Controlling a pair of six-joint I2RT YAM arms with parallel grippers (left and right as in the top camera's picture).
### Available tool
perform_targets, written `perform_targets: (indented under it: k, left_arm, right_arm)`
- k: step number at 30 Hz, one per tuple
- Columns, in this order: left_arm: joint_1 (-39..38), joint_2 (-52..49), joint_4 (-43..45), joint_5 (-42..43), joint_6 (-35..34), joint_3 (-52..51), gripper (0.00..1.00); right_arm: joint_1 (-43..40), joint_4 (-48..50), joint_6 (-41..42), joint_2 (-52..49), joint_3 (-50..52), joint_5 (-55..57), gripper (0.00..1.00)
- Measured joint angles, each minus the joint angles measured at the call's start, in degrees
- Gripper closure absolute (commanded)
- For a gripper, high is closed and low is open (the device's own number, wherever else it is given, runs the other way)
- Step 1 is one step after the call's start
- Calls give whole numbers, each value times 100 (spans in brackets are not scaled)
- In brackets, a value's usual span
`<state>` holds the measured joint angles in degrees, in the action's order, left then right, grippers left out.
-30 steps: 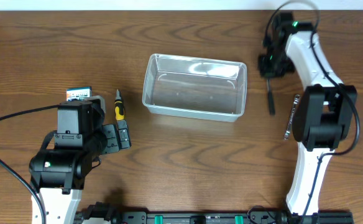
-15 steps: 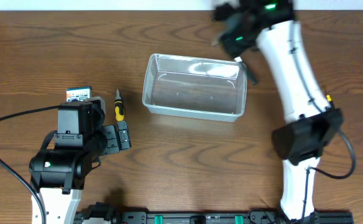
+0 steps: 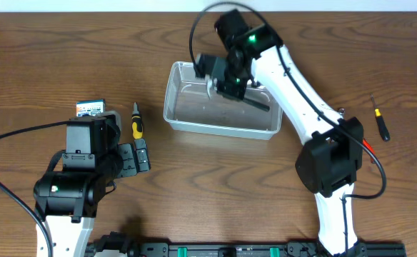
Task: Pack container
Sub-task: 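Lift the hammer and lower it into the clear container, then release the hammer and move the right gripper over the silver wrench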
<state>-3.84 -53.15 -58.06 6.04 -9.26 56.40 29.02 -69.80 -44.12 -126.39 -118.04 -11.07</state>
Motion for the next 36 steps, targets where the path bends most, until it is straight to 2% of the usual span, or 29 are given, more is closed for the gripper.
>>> perform_targets:
  k: [8, 11, 16, 18, 19, 21, 23, 25, 29, 31, 32, 33, 36]
  left_arm:
    - [0, 0, -4, 0, 0, 0, 2]
    - [0, 0, -4, 0, 0, 0, 2]
    - [0, 0, -68, 0, 0, 0, 2]
    - [0, 0, -101, 0, 0, 0, 2]
    - [0, 0, -111, 0, 0, 0, 2]
    - [0, 0, -116, 0, 0, 0, 2]
    - [0, 0, -122, 0, 0, 0, 2]
    - [0, 0, -122, 0, 0, 0, 2]
    - [0, 0, -131, 0, 0, 0, 2]
    - [0, 0, -133, -22, 0, 0, 2]
    - [0, 0, -133, -35, 0, 0, 2]
    - [-2, 0, -136, -57, 0, 0, 2]
    - [-2, 0, -131, -107, 0, 0, 2]
  right_arm:
    - [0, 879, -295, -37, 1316, -96, 97]
    - [0, 970, -326, -37, 1587, -107, 89]
    - [0, 966, -365, -37, 1799, -131, 69]
    - [0, 962, -356, -37, 1818, -133, 55]
    - [0, 968, -356, -37, 1825, -140, 53]
    - [0, 970, -398, -37, 1829, -144, 52]
    - [0, 970, -411, -37, 1832, -144, 57]
    - [0, 960, -358, -37, 1810, -140, 57]
    - [-4, 894, 212, -37, 1366, -70, 55]
    - [-28, 885, 833, -31, 743, 149, 35]
    - [-50, 881, 1172, -15, 433, 308, 8]
    - [-87, 868, 1504, 31, 76, 511, 1]
    - [-372, 422, 2588, 337, -804, 1075, 1]
